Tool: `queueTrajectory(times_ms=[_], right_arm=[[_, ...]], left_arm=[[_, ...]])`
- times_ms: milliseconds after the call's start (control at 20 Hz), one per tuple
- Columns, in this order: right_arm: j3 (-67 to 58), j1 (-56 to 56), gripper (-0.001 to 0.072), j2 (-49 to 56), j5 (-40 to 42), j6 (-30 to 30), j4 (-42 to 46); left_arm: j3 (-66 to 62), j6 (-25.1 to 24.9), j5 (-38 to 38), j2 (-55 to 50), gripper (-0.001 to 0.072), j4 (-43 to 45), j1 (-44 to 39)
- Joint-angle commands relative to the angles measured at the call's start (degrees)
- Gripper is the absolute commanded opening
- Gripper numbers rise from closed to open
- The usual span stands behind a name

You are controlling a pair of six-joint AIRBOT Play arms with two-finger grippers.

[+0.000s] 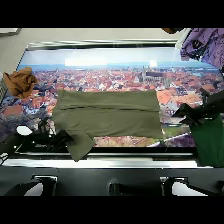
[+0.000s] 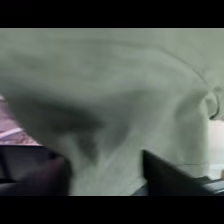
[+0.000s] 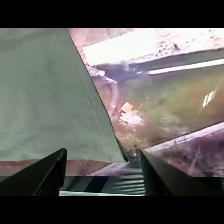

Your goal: Fold the clothes and pants, and hang the long-sleeved shirts on hangers.

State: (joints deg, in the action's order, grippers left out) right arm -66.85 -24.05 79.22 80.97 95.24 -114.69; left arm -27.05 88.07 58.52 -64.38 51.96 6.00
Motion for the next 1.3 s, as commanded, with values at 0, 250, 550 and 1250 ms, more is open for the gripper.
queueTrajectory(times_ms=[0, 250, 550, 1250], right_arm=[[1.8, 0.0, 0.0517, 0.0, 0.0, 1.7, 0.4], [12.1, 0.0, 0.0517, 0.0, -3.1, 4.2, -3.5], [21.3, 0.0, 0.0471, 0.0, -7.8, 7.1, -9.0], [26.8, 5.3, 0.0025, -5.1, -16.1, 2.6, -9.8]], left_arm=[[0.5, 0.0, -2.4, -1.9, 0.0115, -1.4, -2.8], [-0.7, -0.2, -1.2, -0.6, 0.0018, -2.1, -2.7], [-2.0, -0.2, -1.0, -0.2, 0.0018, -2.1, -2.7], [-8.4, -2.0, 10.2, 3.6, 0.0017, 1.4, 8.4]])
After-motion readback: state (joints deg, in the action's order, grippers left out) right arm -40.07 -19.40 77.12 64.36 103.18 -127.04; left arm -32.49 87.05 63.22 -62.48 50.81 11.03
